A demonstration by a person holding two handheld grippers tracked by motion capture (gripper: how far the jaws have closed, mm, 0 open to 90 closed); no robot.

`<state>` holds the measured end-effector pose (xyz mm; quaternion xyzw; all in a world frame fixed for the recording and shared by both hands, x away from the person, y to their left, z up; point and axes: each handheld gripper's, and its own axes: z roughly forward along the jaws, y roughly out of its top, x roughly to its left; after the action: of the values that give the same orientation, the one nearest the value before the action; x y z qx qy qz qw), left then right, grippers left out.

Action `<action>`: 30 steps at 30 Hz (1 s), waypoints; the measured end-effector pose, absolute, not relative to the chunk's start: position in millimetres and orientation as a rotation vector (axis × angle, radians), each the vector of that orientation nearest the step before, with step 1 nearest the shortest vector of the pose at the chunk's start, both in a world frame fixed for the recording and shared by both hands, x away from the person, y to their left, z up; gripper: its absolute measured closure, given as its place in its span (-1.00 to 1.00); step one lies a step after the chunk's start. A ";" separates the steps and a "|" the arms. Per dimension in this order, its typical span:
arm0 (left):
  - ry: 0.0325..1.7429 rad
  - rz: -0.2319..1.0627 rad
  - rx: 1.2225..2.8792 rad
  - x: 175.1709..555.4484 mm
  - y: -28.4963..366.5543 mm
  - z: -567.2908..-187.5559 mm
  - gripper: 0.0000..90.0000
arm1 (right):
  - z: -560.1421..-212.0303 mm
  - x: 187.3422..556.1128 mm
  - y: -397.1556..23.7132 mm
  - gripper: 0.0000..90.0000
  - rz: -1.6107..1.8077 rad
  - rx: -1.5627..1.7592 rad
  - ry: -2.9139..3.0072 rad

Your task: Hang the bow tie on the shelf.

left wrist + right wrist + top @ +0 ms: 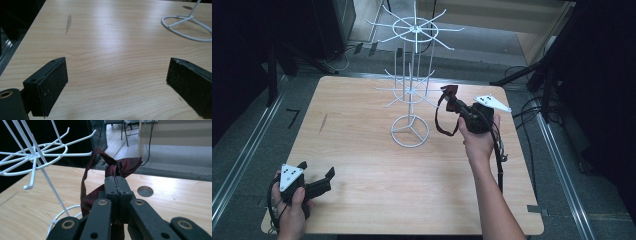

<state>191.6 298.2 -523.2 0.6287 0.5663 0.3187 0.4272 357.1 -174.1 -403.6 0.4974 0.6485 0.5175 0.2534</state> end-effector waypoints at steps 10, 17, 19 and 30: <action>1.415 0.795 1.570 191.5 298.3 -523.2 -0.91 | -390.3 354.6 -171.8 1.00 1.393 1.295 1.741; 1.415 0.794 1.570 191.4 298.4 -523.1 -0.91 | -384.4 358.1 -169.0 1.00 1.380 1.281 1.744; 1.415 0.793 1.570 191.4 298.4 -523.1 -0.91 | -383.0 360.1 -167.0 1.00 1.374 1.275 1.746; 1.414 0.792 1.570 191.2 298.7 -523.0 -0.91 | -387.8 370.4 -155.4 1.00 1.358 1.284 1.773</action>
<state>191.2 298.7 -523.0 0.6288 0.5662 0.3172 0.4284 370.4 -155.4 -387.8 0.4787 0.6609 0.5063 0.2789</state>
